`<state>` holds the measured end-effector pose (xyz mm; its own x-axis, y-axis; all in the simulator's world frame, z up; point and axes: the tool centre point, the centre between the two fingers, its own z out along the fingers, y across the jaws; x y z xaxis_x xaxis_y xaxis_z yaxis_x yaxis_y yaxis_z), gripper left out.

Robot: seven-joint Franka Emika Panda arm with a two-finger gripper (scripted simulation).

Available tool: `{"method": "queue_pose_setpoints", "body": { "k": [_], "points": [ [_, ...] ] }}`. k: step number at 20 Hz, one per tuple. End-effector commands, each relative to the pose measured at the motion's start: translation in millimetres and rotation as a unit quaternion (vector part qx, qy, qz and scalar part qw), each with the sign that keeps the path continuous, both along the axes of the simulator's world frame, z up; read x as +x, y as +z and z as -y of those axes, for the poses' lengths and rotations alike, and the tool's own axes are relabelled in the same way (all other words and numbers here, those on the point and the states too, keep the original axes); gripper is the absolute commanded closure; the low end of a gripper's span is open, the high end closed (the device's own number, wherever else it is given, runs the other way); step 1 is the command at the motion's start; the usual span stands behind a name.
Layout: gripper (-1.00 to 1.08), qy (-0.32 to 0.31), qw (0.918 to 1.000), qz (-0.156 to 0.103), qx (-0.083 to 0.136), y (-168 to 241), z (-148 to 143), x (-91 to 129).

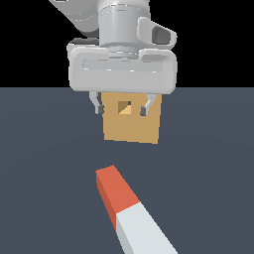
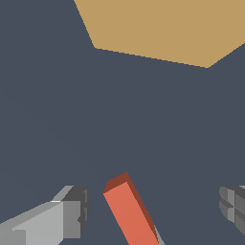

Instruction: Insert the peg into the horizontal hole in a box.

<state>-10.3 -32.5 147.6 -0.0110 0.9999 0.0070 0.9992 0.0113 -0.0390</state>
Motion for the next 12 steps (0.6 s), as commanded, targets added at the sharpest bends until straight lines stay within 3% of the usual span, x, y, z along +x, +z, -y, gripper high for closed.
{"method": "queue_pose_setpoints", "body": {
  "k": [1,12],
  "points": [
    [-0.92,0.011,0.9999,0.001,0.0,-3.7,8.8,-0.9],
    [-0.92,0.09,0.9959,0.007,0.0,-29.5,69.9,-0.1]
  ]
}}
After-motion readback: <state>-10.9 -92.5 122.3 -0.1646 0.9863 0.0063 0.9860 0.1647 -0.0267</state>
